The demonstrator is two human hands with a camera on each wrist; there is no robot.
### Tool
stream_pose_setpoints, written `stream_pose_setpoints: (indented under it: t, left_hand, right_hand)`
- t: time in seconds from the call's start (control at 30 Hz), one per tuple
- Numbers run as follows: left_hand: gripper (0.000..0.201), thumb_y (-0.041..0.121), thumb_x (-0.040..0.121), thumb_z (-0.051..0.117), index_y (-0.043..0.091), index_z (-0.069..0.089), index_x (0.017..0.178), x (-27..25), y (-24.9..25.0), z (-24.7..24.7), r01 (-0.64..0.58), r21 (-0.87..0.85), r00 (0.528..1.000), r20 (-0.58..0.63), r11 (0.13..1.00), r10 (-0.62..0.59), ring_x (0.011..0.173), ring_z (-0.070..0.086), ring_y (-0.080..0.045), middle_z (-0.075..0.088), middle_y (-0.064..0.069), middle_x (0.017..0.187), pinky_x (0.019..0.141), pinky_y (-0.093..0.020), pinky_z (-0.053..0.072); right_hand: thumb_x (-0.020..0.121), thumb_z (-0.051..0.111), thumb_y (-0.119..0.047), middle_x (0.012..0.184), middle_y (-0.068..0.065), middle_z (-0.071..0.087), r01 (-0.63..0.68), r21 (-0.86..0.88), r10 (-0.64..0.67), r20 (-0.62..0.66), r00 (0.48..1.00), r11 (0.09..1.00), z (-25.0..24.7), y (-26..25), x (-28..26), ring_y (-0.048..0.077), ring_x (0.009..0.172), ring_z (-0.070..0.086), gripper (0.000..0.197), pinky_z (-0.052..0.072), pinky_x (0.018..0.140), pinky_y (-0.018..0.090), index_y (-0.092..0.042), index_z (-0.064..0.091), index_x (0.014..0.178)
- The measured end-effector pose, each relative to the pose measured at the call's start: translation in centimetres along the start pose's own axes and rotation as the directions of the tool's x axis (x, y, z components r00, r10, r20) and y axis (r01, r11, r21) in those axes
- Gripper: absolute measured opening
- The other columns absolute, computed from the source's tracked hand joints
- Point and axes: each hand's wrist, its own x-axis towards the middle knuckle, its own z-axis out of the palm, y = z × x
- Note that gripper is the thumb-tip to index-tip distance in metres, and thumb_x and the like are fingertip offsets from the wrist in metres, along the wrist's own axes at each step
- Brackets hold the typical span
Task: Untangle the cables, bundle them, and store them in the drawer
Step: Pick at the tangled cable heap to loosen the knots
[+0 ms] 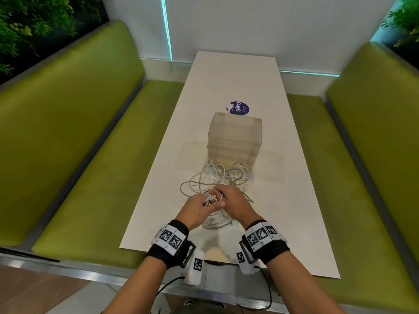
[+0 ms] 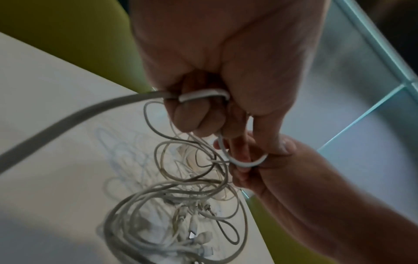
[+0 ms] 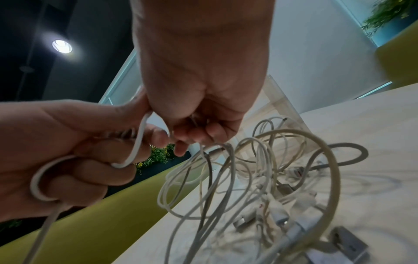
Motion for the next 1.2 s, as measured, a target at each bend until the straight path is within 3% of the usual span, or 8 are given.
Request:
stream_pose_setpoints:
  t: [0.3, 0.53, 0.67, 0.77, 0.9, 0.97, 1.07, 1.2]
  left_hand:
    - [0.030, 0.023, 0.095, 0.054, 0.010, 0.052, 0.068, -2.0, 2.6, -0.5, 0.030, -0.343, 1.000, 0.008, 0.939, -0.029, 0.041, 0.021, -0.007, 0.028, 0.009, 0.048, 0.042, -0.018, 0.020]
    - [0.031, 0.021, 0.084, 0.054, 0.019, 0.058, 0.053, -4.1, 4.6, -3.5, -0.103, -0.703, 0.995, -0.079, 0.704, 0.067, 0.037, 0.017, -0.004, 0.024, 0.010, 0.043, 0.038, -0.017, 0.013]
    - [0.031, 0.016, 0.094, 0.054, 0.017, 0.064, 0.065, -3.2, 2.9, -4.7, -0.122, -0.552, 0.959, -0.281, 0.825, -0.046, 0.043, 0.019, -0.007, 0.026, 0.010, 0.047, 0.041, -0.019, 0.016]
    - [0.015, 0.011, 0.093, 0.056, 0.005, 0.066, 0.085, -1.9, 1.5, -3.8, -0.063, -0.389, 0.932, -0.351, 0.919, -0.085, 0.039, 0.035, -0.001, 0.042, 0.014, 0.044, 0.040, -0.013, 0.027]
    - [0.016, 0.009, 0.089, 0.064, -0.002, 0.068, 0.099, -0.3, 0.5, -1.5, -0.062, -0.330, 0.960, -0.278, 0.942, -0.034, 0.073, 0.062, -0.011, 0.068, -0.004, 0.079, 0.067, -0.015, 0.049]
    - [0.018, 0.011, 0.085, 0.069, 0.000, 0.068, 0.100, 0.2, 0.4, -0.8, -0.070, -0.306, 0.968, -0.253, 0.949, -0.010, 0.069, 0.060, -0.009, 0.062, -0.001, 0.073, 0.069, -0.020, 0.049]
    - [0.027, 0.015, 0.078, 0.077, 0.010, 0.069, 0.103, 0.6, 0.7, -0.2, -0.105, -0.255, 0.964, -0.262, 0.961, 0.036, 0.072, 0.066, -0.012, 0.069, -0.004, 0.079, 0.070, -0.022, 0.053]
    - [0.021, 0.010, 0.077, 0.077, 0.015, 0.069, 0.096, 0.8, 0.8, 0.1, -0.107, -0.285, 0.935, -0.355, 0.952, -0.001, 0.080, 0.067, -0.020, 0.071, -0.009, 0.085, 0.074, -0.029, 0.055]
  right_hand:
    - [0.085, 0.060, -0.015, 0.076, 0.003, 0.064, 0.004, -0.054, -0.007, -0.055, 0.998, 0.999, 0.2, 0.2, 0.9, 0.020, 0.070, 0.055, 0.007, 0.039, 0.062, 0.032, -0.009, 0.063, 0.082]
    - [0.091, 0.059, -0.017, 0.089, 0.002, 0.060, -0.019, -0.044, 0.014, -0.112, 0.994, 0.999, 0.5, 2.3, 2.7, 0.018, 0.083, 0.055, 0.009, 0.040, 0.072, 0.031, -0.010, 0.065, 0.090]
    - [0.093, 0.052, -0.003, 0.098, -0.005, 0.065, -0.017, 0.129, 0.027, -0.072, 0.997, 0.992, 0.2, 2.2, 1.9, -0.010, 0.087, 0.057, 0.018, 0.042, 0.078, 0.008, -0.008, 0.067, 0.102]
    - [0.093, 0.053, -0.004, 0.086, -0.005, 0.067, -0.012, 0.181, 0.024, -0.064, 0.998, 0.983, 0.2, 1.8, 1.2, -0.007, 0.078, 0.060, 0.021, 0.047, 0.076, 0.016, -0.015, 0.070, 0.097]
    - [0.094, 0.051, -0.004, 0.071, -0.017, 0.056, 0.045, 0.103, -0.045, -0.009, 0.999, 0.994, -0.1, -0.3, 0.7, -0.012, 0.065, 0.053, 0.028, 0.038, 0.063, 0.012, -0.014, 0.068, 0.114]
    - [0.093, 0.047, 0.001, 0.075, -0.023, 0.057, 0.033, 0.064, -0.035, 0.027, 0.999, 0.997, -0.2, -1.0, 0.7, -0.018, 0.068, 0.053, 0.035, 0.036, 0.064, 0.005, -0.013, 0.066, 0.119]
    - [0.090, 0.048, -0.001, 0.106, -0.004, 0.071, -0.004, -0.009, 0.004, 0.030, 1.000, 1.000, -0.7, -1.4, 0.8, 0.002, 0.096, 0.062, 0.036, 0.043, 0.079, 0.017, -0.014, 0.066, 0.119]
    - [0.086, 0.048, 0.000, 0.088, 0.008, 0.068, 0.007, -0.128, -0.003, 0.036, 0.999, 0.992, -0.3, -1.6, 0.6, 0.022, 0.080, 0.060, 0.028, 0.043, 0.069, 0.030, -0.011, 0.070, 0.100]
